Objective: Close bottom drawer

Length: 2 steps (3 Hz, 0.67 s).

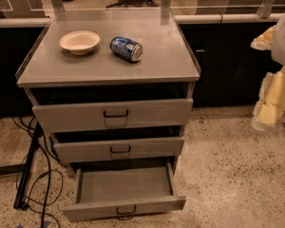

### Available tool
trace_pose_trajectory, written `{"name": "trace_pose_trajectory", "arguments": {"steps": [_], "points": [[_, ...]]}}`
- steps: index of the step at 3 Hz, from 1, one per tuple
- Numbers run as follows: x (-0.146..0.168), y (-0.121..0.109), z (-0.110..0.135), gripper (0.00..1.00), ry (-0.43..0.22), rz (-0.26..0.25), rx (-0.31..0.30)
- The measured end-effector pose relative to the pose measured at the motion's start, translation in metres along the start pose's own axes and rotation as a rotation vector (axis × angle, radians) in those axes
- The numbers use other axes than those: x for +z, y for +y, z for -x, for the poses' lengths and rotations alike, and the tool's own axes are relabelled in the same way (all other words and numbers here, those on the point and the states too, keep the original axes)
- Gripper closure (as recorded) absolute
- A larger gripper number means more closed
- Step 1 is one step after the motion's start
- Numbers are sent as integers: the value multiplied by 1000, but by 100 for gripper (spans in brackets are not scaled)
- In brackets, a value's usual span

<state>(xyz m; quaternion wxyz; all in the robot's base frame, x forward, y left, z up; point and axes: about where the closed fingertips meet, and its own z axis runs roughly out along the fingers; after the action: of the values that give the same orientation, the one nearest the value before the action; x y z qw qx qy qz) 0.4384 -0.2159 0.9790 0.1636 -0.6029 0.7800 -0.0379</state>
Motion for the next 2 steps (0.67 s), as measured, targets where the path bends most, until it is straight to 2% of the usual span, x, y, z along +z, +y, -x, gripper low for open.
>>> {"name": "trace_pose_trajectory", "arguments": {"steps": [2], "points": [[13,7,3,0,-19,-4,-7]]}}
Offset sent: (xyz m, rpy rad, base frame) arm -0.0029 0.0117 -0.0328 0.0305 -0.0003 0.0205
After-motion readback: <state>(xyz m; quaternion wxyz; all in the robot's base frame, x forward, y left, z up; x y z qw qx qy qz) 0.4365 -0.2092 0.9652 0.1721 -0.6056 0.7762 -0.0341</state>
